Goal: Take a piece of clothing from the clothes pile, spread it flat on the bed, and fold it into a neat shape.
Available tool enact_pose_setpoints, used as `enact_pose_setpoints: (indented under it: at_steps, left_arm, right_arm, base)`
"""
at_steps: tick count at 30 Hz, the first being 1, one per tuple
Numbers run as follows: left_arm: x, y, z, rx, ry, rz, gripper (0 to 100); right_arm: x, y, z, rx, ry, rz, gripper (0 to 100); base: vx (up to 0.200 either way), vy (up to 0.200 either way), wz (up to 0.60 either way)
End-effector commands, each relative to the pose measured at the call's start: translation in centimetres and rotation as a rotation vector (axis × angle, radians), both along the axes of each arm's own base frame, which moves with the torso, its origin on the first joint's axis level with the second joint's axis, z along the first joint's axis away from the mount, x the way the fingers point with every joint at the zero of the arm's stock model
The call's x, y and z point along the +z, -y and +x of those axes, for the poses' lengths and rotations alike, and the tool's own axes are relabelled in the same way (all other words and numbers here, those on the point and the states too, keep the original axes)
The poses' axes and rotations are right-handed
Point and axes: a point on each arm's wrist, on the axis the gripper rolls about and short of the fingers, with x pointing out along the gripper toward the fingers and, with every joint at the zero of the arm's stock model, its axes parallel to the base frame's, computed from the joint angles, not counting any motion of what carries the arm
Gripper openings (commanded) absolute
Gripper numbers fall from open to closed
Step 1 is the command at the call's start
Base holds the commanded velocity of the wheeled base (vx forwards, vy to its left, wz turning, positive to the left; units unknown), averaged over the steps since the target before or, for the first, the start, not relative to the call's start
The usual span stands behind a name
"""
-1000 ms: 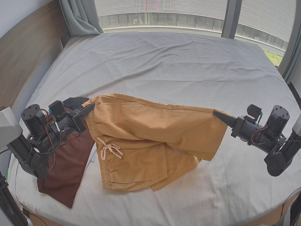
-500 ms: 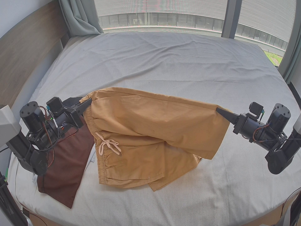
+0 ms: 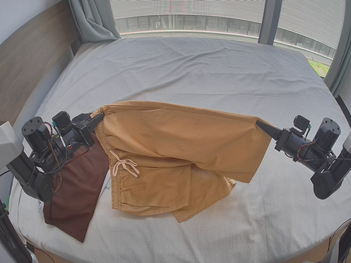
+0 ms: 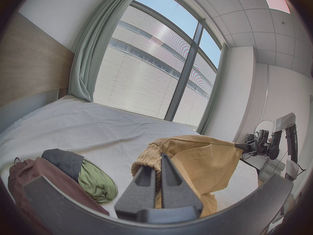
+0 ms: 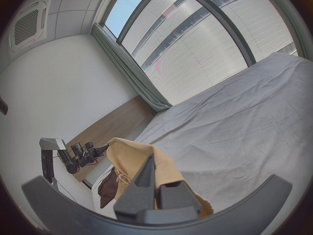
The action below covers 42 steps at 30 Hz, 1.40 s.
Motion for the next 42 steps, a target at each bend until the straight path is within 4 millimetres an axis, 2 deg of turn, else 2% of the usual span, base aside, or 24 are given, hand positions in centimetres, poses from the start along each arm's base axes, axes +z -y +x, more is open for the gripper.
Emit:
enact_pose_setpoints:
  at_steps: [1,30,34,37,42]
  left_arm:
    - [-0.1,-0.4,0.2,0.011,0.001,-0.001,0]
    - [-0.5,-1.0,0.7,0.035,-0.008,0.001,0]
    - [-0.8,-0.8,0.6,0.029,-0.023,-0.003,0]
    - [-2.0,-0.7,1.2,0.031,-0.056,-0.003,0]
    - [-1.3,-0.5,2.2,0.030,-0.020,-0.018,0]
  right_arm:
    - [0.0,0.2,0.1,-0.006,0.003,-0.001,0]
    - [0.1,-0.2,0.3,0.004,0.013,-0.003,0]
    - [0.5,-0.6,0.8,0.010,0.036,0.002,0]
    - [0.4,-0.6,1.7,0.005,0.046,0.004,0]
    - [0.0,-0.4,3.3,-0.007,0.057,0.007,0]
  base:
    - [0.000,0.000,0.00]
    - [0.000,0.000,0.00]
    - [0.000,0.000,0.00]
    - [0.000,0.000,0.00]
    - [0.000,0.000,0.00]
